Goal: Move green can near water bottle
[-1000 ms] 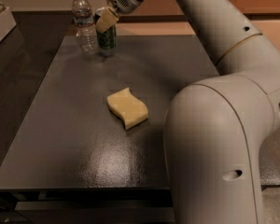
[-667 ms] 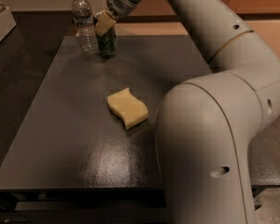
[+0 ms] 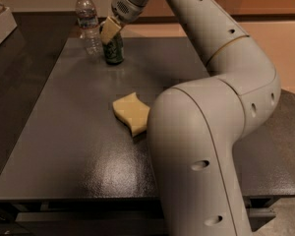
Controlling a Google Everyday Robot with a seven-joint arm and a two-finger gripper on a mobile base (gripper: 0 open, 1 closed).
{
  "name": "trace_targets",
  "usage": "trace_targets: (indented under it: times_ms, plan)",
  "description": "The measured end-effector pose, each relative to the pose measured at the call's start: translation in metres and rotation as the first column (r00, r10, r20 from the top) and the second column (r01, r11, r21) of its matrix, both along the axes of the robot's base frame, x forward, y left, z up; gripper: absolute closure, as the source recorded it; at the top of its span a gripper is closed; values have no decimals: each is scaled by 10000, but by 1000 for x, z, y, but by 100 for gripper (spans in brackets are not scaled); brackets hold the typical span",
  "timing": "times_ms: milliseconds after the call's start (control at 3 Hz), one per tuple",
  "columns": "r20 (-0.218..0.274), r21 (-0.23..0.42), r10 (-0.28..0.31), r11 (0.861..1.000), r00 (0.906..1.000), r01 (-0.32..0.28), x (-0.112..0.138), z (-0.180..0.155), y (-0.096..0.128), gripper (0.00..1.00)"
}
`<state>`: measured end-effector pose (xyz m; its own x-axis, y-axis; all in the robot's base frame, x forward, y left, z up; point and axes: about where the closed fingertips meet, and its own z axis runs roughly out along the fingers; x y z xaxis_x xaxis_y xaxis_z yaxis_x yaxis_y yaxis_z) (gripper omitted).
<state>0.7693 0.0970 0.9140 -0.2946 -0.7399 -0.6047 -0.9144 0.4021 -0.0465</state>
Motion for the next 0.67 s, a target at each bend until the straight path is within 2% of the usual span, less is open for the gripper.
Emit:
trace_targets:
  times_ms: [667]
  plan:
    - [-86, -18, 63, 10000, 9999, -63, 1, -6, 5, 13]
